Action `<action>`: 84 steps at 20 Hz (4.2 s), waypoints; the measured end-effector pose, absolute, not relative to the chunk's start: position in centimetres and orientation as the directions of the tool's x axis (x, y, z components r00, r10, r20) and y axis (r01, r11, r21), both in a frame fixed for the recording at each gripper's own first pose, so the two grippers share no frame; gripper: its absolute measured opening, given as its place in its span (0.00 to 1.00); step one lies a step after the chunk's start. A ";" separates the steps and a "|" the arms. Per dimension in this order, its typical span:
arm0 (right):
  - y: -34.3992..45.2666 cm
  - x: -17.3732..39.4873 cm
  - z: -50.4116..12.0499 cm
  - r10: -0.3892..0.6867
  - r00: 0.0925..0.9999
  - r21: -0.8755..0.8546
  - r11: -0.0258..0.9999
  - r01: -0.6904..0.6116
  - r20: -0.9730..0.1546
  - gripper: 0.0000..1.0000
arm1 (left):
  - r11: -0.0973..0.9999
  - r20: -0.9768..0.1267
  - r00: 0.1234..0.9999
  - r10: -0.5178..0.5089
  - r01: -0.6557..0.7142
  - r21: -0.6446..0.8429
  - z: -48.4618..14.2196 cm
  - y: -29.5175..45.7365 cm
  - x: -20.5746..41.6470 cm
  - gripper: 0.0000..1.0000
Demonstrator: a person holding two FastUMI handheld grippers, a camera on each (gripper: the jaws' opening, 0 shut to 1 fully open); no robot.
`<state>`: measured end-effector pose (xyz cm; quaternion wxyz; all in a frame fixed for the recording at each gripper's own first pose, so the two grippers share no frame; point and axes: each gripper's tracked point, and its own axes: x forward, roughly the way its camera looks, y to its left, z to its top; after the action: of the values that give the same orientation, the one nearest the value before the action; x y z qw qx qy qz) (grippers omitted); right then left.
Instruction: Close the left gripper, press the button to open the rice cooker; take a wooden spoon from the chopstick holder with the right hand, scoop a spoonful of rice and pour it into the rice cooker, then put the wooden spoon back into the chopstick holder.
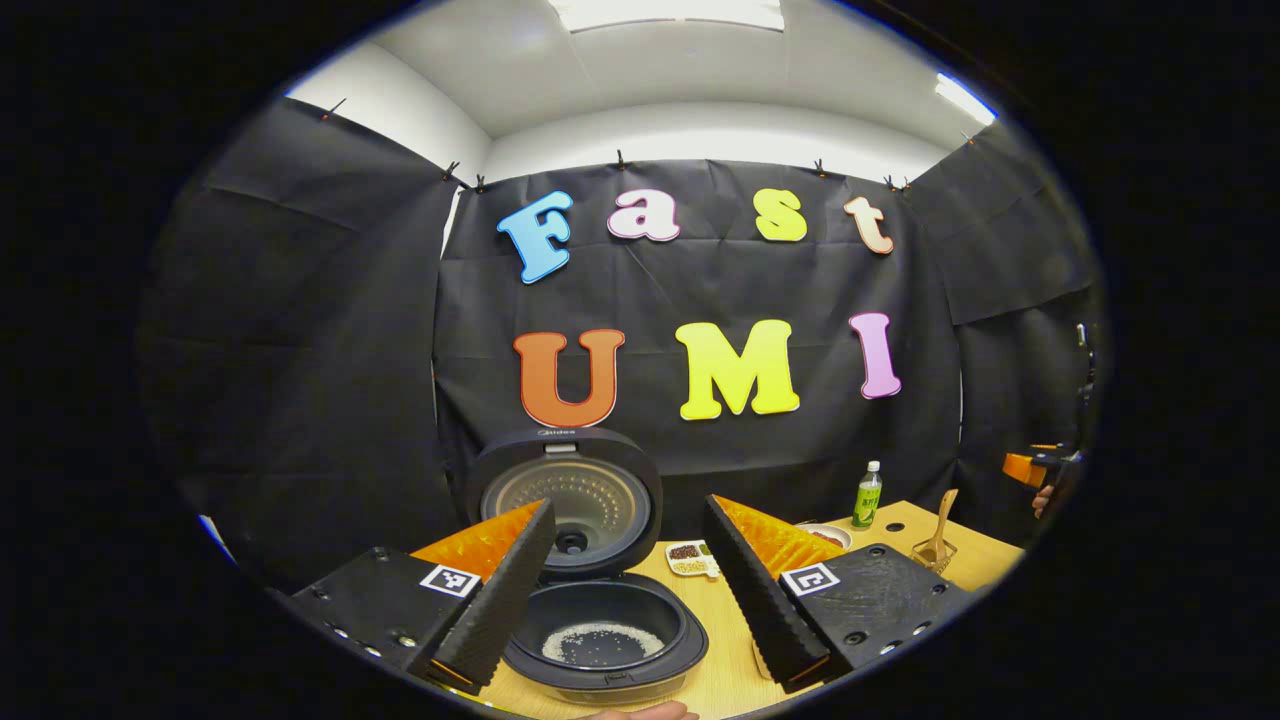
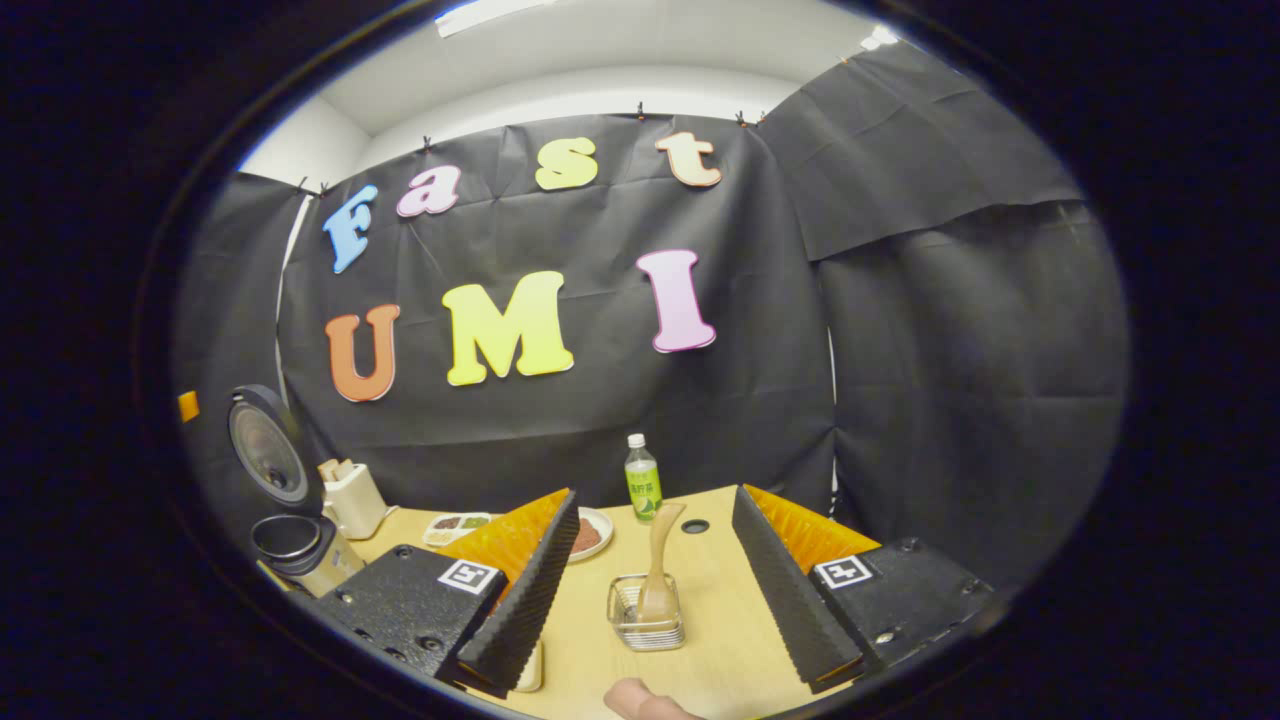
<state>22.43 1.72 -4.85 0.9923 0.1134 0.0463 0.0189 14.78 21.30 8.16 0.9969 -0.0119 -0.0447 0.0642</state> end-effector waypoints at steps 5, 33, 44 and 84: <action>1.8 20.5 -5.5 0.056 0.995 0.216 0.976 -0.036 -0.086 1.00 | 0.989 0.158 0.976 0.148 -0.145 -0.031 12.3 23.8 18.8 0.94; 5.3 12.0 -3.0 0.148 0.989 0.253 0.956 -0.146 0.011 1.00 | 0.952 -0.147 0.958 0.248 -0.269 -0.147 6.4 33.1 30.5 0.97; 5.7 6.2 -3.8 0.165 0.986 0.208 0.965 -0.163 0.006 1.00 | 0.961 -0.146 0.962 0.229 -0.248 -0.123 2.2 28.9 23.8 0.96; 7.2 4.3 -5.9 0.192 0.981 0.158 0.970 -0.187 -0.018 0.99 | 0.974 0.081 0.970 0.228 -0.226 -0.027 -11.8 23.1 15.5 0.97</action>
<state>4.25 7.23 -5.88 0.9922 0.0780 0.0165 0.0954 15.51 23.13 -11.82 0.9925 -0.0086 -0.0417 0.1143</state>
